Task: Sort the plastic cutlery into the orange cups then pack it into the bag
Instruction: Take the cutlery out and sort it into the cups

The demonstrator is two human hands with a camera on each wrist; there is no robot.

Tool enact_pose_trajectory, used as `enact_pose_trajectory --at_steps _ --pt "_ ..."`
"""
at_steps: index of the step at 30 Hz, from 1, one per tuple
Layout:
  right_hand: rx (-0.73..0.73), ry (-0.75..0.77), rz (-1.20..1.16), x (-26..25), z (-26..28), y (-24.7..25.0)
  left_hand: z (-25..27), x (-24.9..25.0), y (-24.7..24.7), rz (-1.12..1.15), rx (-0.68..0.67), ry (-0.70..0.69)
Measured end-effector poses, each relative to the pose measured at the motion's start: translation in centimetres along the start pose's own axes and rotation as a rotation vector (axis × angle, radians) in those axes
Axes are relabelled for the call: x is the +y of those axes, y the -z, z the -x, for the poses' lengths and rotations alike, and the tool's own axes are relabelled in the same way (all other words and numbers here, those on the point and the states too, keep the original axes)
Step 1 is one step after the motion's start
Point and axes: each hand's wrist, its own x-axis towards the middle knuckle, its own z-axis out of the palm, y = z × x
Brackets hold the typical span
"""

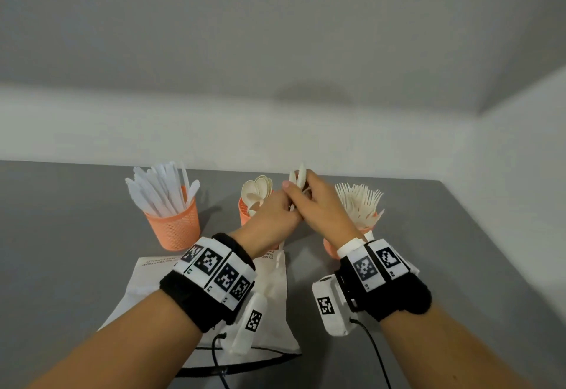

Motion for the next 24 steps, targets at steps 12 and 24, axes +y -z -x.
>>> enact_pose_trajectory --at_steps 12,24 --pt "0.555 0.112 -0.125 0.0 -3.1 1.4 -1.5 -3.6 8.1 -0.098 0.165 0.179" --pt "0.22 0.164 0.202 1.6 -4.7 -3.4 -3.2 -8.7 6.2 -0.089 0.094 0.245"
